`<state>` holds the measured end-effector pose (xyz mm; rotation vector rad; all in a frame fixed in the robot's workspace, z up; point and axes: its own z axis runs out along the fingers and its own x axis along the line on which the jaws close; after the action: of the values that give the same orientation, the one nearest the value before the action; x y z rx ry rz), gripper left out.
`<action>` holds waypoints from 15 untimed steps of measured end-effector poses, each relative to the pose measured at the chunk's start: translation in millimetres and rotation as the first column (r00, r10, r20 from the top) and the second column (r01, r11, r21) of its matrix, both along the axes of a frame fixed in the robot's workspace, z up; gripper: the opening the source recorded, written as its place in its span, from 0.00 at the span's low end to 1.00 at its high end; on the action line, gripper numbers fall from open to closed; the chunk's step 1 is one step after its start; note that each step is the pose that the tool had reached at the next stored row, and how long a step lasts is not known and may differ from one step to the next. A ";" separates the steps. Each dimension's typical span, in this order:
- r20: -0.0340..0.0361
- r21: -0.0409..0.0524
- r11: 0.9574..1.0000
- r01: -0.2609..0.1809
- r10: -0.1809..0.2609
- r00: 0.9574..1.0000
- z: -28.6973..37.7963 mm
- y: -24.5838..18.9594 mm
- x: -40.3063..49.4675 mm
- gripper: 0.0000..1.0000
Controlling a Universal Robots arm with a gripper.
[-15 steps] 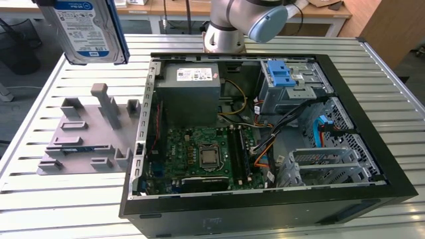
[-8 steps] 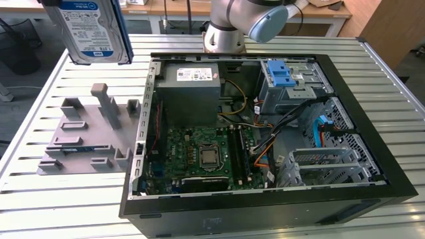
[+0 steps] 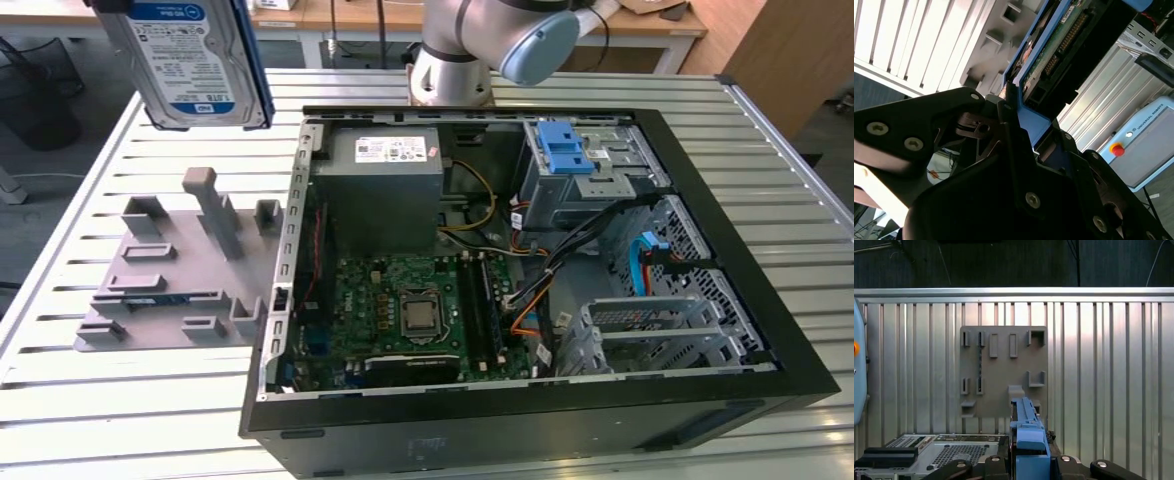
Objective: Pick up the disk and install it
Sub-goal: 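Pick up the disk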
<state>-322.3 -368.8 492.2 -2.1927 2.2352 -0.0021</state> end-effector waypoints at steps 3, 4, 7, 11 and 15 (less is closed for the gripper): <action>0.000 0.000 1.000 0.000 0.000 1.000 0.0 -0.1 2.8 0.36; 0.000 0.000 1.000 0.000 0.000 1.000 0.1 0.0 3.6 0.36; 0.000 0.000 1.000 0.000 0.000 1.000 0.1 -0.1 6.4 0.36; 0.000 0.000 1.000 0.000 0.000 1.000 0.0 -0.1 10.5 0.36; 0.000 0.000 1.000 0.000 0.000 1.000 0.0 -0.2 15.4 0.36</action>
<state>-306.9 -369.1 492.2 -2.1928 2.2352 -0.0021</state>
